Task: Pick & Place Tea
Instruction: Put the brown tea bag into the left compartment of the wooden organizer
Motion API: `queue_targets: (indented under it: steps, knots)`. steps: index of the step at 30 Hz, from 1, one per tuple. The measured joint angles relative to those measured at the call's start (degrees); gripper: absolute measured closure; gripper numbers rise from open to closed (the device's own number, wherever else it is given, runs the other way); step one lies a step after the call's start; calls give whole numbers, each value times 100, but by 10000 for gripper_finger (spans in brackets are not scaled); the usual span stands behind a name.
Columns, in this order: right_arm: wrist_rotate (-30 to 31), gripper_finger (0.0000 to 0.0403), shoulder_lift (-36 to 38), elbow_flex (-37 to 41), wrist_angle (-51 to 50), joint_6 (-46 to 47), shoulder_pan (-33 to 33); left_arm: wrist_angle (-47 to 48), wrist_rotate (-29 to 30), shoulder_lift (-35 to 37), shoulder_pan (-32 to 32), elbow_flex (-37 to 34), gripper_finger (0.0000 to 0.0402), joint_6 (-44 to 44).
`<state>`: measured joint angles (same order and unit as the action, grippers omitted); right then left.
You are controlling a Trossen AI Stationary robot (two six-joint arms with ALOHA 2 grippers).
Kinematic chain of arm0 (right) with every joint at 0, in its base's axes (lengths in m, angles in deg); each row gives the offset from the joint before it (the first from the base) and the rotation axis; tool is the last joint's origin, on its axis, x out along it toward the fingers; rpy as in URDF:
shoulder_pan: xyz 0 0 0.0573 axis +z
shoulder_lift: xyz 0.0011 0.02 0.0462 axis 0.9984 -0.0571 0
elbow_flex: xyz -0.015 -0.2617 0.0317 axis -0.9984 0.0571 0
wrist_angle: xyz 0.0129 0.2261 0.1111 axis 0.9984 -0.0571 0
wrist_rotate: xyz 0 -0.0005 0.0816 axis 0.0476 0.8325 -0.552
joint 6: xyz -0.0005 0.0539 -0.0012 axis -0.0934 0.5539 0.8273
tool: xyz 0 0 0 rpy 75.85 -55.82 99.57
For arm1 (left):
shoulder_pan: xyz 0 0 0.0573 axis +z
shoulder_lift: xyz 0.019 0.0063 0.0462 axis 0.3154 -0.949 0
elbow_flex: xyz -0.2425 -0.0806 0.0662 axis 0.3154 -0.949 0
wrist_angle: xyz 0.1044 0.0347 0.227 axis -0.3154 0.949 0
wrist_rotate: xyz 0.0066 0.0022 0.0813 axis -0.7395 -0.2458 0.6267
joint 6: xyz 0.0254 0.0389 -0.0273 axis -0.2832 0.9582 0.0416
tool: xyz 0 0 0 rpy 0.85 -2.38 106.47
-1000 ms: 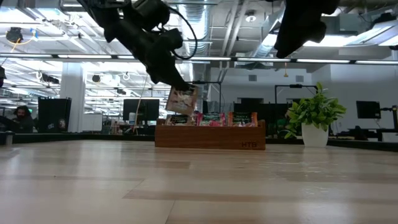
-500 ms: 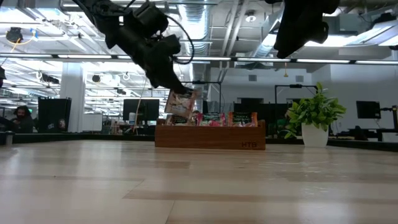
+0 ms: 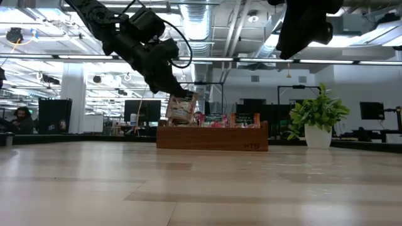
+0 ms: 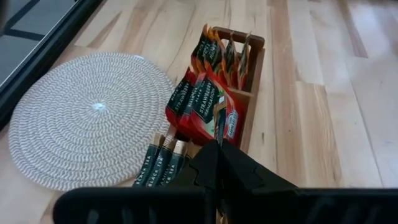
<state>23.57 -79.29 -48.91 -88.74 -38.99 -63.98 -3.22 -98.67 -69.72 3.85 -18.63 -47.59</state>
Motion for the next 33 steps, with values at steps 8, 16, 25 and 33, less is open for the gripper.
queue_targets:
  steps: [8,16,25,33]
  knots:
    - [-1,290,0,0,0,59,0,-20,-290,-4,193,0,401,40]
    - [-1,290,0,0,2,63,0,-170,-333,-4,187,-57,401,29]
    - [1,290,0,0,4,97,0,-1045,-259,-9,219,-610,401,-249]
    - [3,290,0,0,7,163,0,-1307,-269,-9,218,-799,401,-211]
